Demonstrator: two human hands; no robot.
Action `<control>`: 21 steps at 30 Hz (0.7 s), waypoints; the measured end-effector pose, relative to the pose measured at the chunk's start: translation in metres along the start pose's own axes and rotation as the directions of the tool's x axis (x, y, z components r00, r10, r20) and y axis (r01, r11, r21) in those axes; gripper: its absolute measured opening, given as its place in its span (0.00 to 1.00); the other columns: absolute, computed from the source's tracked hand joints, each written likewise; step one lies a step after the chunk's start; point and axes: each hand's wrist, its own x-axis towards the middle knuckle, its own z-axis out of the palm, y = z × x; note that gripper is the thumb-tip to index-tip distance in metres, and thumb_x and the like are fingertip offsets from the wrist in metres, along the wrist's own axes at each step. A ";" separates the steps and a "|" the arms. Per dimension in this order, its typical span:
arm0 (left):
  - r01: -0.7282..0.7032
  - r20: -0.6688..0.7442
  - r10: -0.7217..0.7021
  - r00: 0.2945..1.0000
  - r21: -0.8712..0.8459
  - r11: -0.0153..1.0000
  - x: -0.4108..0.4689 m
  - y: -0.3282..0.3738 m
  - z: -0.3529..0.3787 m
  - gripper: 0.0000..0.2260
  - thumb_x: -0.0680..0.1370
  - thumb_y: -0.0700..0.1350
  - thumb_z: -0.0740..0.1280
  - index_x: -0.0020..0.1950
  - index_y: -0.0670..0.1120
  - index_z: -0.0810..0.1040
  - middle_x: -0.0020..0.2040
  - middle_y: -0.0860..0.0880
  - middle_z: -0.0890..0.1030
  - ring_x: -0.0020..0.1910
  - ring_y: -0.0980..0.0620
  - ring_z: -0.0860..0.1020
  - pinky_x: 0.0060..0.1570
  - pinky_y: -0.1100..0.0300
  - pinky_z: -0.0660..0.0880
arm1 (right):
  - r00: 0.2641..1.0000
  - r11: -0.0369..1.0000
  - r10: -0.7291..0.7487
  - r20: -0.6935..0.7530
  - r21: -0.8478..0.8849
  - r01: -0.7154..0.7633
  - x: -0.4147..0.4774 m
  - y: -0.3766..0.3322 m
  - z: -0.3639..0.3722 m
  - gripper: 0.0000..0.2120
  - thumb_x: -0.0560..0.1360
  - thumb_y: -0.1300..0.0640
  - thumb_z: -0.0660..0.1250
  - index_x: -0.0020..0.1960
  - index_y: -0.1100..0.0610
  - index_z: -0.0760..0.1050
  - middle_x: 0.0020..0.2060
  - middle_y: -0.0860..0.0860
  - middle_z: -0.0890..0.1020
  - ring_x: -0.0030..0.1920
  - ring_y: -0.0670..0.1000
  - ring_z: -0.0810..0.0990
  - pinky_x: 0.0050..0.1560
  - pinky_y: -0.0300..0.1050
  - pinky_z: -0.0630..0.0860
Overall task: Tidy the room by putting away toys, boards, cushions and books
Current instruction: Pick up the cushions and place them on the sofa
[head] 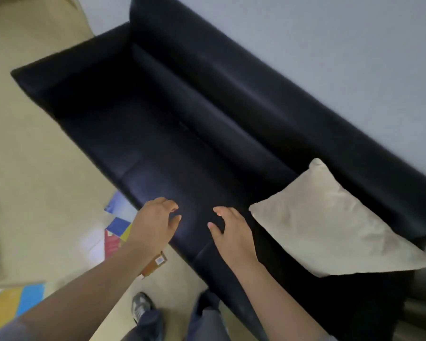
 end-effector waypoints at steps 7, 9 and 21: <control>0.255 -0.004 -0.256 0.967 -0.062 0.965 -0.091 -0.134 -0.053 0.13 0.77 0.50 0.63 0.57 0.46 0.79 0.54 0.48 0.80 0.53 0.48 0.77 0.50 0.58 0.70 | 0.976 0.984 -0.157 0.152 -0.056 0.167 -0.024 -0.123 0.096 0.18 0.78 0.52 0.64 0.68 0.52 0.71 0.62 0.48 0.75 0.64 0.49 0.72 0.63 0.44 0.70; 0.320 0.005 -0.320 0.947 -0.065 0.945 -0.112 -0.165 -0.056 0.11 0.78 0.47 0.64 0.57 0.46 0.80 0.53 0.47 0.80 0.54 0.46 0.77 0.50 0.56 0.72 | 0.961 0.977 -0.186 0.203 -0.070 0.203 -0.028 -0.146 0.114 0.18 0.78 0.52 0.65 0.67 0.53 0.71 0.62 0.49 0.75 0.63 0.50 0.72 0.63 0.46 0.71; 0.598 -0.096 -0.645 0.758 -0.292 0.747 -0.172 -0.248 -0.074 0.11 0.77 0.45 0.65 0.57 0.46 0.79 0.54 0.48 0.80 0.54 0.48 0.77 0.50 0.57 0.72 | 0.842 0.899 -0.351 0.411 -0.104 0.426 -0.013 -0.237 0.176 0.17 0.77 0.54 0.65 0.66 0.53 0.73 0.59 0.50 0.77 0.59 0.50 0.76 0.59 0.46 0.74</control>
